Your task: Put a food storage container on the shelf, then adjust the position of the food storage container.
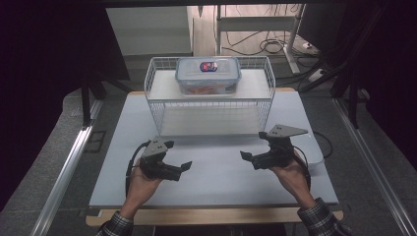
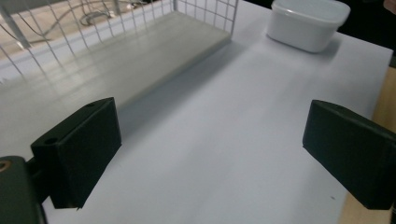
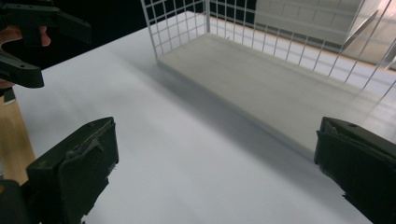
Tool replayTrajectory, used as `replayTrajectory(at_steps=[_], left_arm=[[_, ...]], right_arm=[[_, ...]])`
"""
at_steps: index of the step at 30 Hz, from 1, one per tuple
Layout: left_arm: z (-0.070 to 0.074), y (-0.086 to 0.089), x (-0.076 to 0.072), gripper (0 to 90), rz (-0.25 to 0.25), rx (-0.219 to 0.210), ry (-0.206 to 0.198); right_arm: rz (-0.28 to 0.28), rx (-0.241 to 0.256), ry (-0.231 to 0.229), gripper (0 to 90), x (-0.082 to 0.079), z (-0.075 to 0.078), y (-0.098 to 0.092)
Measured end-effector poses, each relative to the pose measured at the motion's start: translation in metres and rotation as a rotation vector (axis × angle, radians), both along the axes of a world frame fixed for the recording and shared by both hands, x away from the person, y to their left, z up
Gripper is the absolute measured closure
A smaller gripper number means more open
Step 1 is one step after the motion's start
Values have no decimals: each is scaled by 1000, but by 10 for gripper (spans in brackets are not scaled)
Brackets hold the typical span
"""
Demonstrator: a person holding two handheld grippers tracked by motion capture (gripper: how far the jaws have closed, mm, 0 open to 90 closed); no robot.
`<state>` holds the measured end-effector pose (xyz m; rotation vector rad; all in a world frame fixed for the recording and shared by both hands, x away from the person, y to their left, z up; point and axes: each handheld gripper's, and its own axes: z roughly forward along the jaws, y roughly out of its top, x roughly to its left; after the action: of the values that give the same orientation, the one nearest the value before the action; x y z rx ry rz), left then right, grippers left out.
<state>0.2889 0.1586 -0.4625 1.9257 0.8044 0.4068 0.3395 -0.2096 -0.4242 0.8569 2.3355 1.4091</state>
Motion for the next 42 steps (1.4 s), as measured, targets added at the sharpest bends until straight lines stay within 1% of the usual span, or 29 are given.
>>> replayTrajectory(at_steps=[1, 2, 3, 4, 5, 8, 9, 10, 11, 12, 13, 14, 15, 16, 18, 19, 21, 23, 24, 27, 30, 32, 34, 37, 38, 39, 40, 41, 42], left_arm=[[-2, 0, -2, 40, 1, 3, -1], [-7, 0, -6, 39, -1, 6, 7], [-7, 0, -6, 38, -1, 6, 7], [-11, 1, -10, 38, -1, 8, 14], [-11, 1, -10, 38, -1, 8, 14], [-17, 2, -16, 38, 5, 4, 24], [-21, 3, -20, 38, 10, 19, 19], [-21, 3, -20, 38, 10, 19, 19], [-25, 3, -24, 38, 22, 42, 10], [-25, 3, -24, 38, 22, 42, 10], [-27, 3, -25, 38, 24, 47, 13], [-30, 3, -26, 38, 26, 52, 17], [-32, 3, -27, 37, 29, 58, 20], [-36, 3, -29, 35, 30, 71, 24], [-37, 3, -30, 34, 31, 76, 24], [-39, 3, -31, 33, 33, 83, 28], [-42, 4, -32, 33, 35, 83, 35], [-42, 5, -32, 33, 37, 83, 39], [-43, 6, -32, 33, 40, 82, 39], [-42, 10, -32, 33, 55, 72, 34], [-43, 12, -31, 33, 64, 71, 38], [-45, 13, -30, 34, 67, 72, 43], [-45, 13, -30, 34, 67, 80, 45], [-45, 12, -30, 34, 66, 83, 42], [-45, 12, -30, 34, 64, 82, 43], [-46, 12, -30, 34, 62, 84, 41], [-46, 12, -30, 34, 62, 84, 41], [-45, 12, -30, 34, 62, 86, 40], [-45, 12, -30, 34, 62, 86, 40]], right_arm=[[7, -4, 4, 0, -2, -2, 0], [9, -20, 2, 6, -6, -7, -1], [9, -20, 2, 6, -6, -7, -1], [9, -33, -3, 10, -10, -12, -3], [9, -33, -3, 10, -10, -12, -3], [10, -36, -4, 13, -15, -19, -6], [9, -41, -7, 14, -18, -24, -9], [9, -41, -7, 14, -18, -24, -9], [11, -39, -8, 15, -21, -28, -10], [11, -39, -8, 15, -21, -28, -10], [14, -45, -1, 15, -24, -32, -11], [14, -45, -1, 15, -24, -32, -11], [13, -45, 6, 16, -26, -36, -13], [13, -48, 9, 17, -27, -38, -14], [11, -50, 15, 18, -28, -39, -14], [8, -62, 14, 20, -30, -42, -17], [-2, -78, 17, 21, -32, -45, -19], [-6, -83, 18, 21, -32, -47, -20], [-19, -88, 29, 21, -31, -50, -22], [-31, -94, 53, 13, -29, -51, -22], [-39, -118, 59, 3, -29, -52, -19], [-47, -124, 70, 0, -28, -53, -17], [-46, -127, 87, 0, -28, -52, -18], [-43, -127, 96, 2, -28, -48, -20], [-56, -127, 95, 25, -28, -45, -22], [-72, -125, 99, 81, -27, -38, -27], [-72, -125, 99, 81, -27, -38, -27], [-86, -120, 93, 115, -26, -35, -30], [-125, -102, 90, 234, -24, -28, -40]])
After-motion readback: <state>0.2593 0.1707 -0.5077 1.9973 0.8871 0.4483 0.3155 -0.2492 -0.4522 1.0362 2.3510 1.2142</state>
